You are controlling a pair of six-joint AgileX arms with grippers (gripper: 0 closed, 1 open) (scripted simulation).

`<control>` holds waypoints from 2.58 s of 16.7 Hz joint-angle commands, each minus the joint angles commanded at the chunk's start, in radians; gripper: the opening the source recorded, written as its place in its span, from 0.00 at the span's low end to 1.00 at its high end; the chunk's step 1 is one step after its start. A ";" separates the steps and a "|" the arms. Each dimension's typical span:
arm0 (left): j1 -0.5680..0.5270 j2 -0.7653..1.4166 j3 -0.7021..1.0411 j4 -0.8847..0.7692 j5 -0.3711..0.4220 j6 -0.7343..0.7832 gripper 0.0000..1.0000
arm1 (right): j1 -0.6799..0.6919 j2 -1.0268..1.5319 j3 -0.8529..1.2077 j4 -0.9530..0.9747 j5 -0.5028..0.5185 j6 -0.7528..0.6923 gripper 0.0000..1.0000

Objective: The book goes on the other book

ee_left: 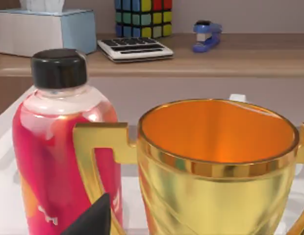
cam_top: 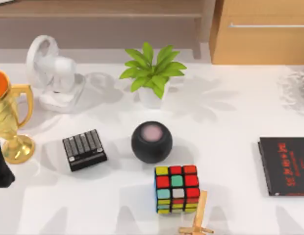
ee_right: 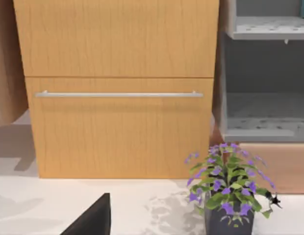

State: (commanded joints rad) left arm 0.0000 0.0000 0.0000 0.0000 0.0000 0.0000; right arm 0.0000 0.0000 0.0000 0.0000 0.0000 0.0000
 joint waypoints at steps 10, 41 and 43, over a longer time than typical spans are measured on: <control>0.000 0.000 0.000 0.000 0.000 0.000 1.00 | -0.101 0.375 0.306 0.126 -0.093 0.000 1.00; 0.000 0.000 0.000 0.000 0.000 0.000 1.00 | -0.455 2.101 1.544 0.558 -0.423 -0.008 1.00; 0.000 0.000 0.000 0.000 0.000 0.000 1.00 | -0.448 2.126 1.584 0.544 -0.417 -0.008 1.00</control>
State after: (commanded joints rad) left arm 0.0000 0.0000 0.0000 0.0000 0.0000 0.0000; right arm -0.4485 2.1260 1.5838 0.5438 -0.4169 -0.0085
